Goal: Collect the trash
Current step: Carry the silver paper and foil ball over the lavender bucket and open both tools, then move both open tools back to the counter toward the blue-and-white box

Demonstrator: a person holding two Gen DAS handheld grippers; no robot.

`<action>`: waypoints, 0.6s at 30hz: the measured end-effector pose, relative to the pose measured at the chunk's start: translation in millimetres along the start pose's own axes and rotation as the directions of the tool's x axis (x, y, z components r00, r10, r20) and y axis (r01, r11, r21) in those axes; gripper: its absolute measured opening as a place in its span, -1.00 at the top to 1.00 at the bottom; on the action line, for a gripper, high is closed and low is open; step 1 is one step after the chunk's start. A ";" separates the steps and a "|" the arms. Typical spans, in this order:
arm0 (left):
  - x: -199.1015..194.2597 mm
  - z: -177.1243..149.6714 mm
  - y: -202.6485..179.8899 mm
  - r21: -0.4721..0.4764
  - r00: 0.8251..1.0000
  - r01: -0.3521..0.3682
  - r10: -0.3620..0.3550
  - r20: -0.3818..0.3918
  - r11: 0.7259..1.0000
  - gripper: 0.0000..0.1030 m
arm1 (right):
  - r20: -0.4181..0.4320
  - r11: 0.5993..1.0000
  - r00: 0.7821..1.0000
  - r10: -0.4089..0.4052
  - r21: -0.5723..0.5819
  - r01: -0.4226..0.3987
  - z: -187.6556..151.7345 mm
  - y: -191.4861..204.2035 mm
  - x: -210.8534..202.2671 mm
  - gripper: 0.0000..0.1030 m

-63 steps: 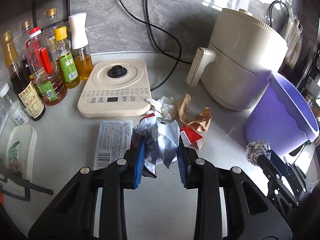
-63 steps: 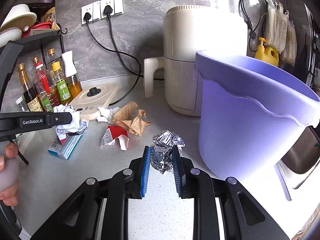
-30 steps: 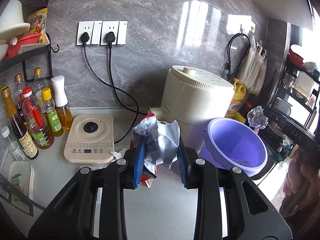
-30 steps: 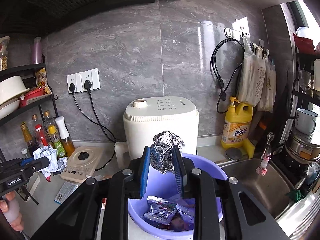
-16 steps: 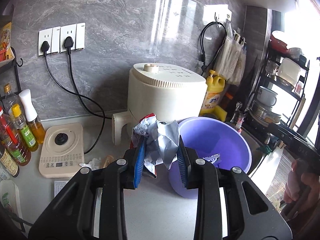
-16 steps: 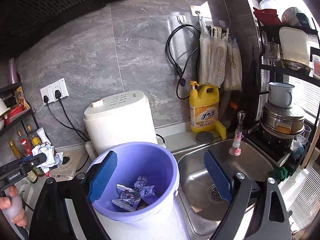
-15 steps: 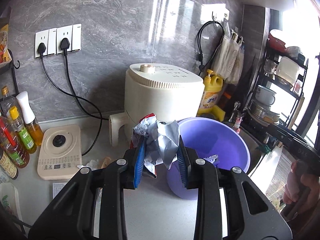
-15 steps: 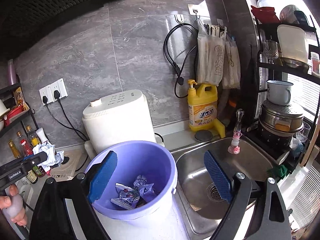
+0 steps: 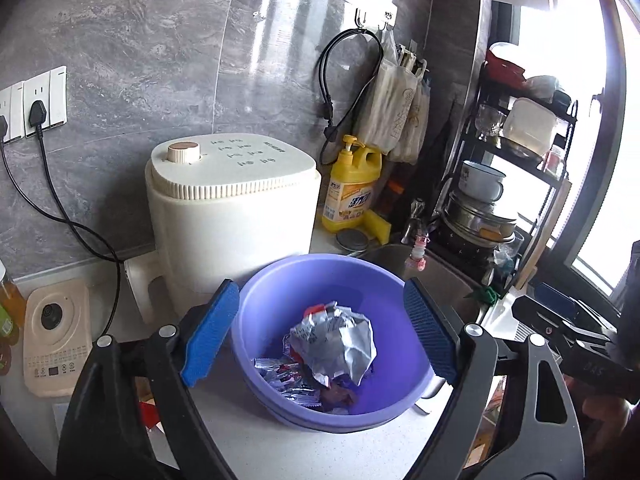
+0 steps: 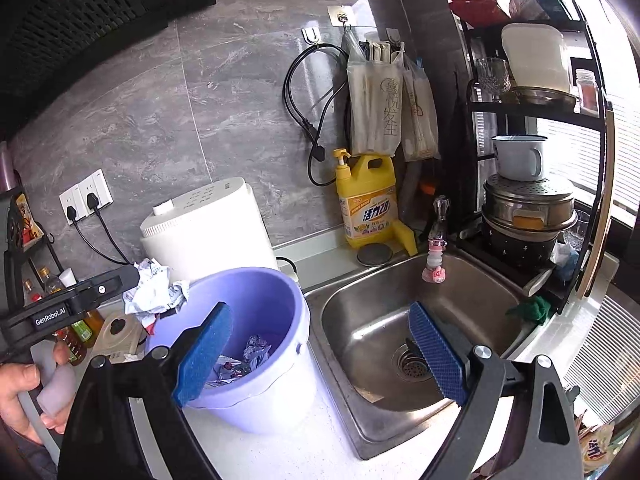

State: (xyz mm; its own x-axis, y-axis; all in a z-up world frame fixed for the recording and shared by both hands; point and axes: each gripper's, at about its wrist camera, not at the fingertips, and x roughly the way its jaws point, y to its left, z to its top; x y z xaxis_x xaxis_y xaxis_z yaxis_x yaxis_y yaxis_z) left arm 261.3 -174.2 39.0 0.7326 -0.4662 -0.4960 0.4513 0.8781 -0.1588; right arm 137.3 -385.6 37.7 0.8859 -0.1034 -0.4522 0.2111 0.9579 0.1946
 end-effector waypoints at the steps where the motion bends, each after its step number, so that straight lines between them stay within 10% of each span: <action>1: -0.1 -1.6 -0.8 0.007 1.000 -0.006 0.006 -0.005 1.000 -0.69 | -0.001 1.000 1.000 -0.002 0.004 0.002 -0.5 -0.9 -0.7 -0.72; 18: -71.9 -41.4 73.0 -0.101 0.966 -0.260 0.259 -0.026 0.960 -0.88 | -0.075 0.980 0.981 0.178 -0.072 -0.183 -8.5 62.8 23.2 -0.84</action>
State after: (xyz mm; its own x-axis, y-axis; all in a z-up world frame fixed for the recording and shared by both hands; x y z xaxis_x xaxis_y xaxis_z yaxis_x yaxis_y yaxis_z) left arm 220.4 -72.1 27.8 0.8108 -0.2201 -0.5425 0.1914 0.9754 -0.1097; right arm 167.7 -325.6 32.0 0.8757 0.0893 -0.4745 0.0146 0.9774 0.2110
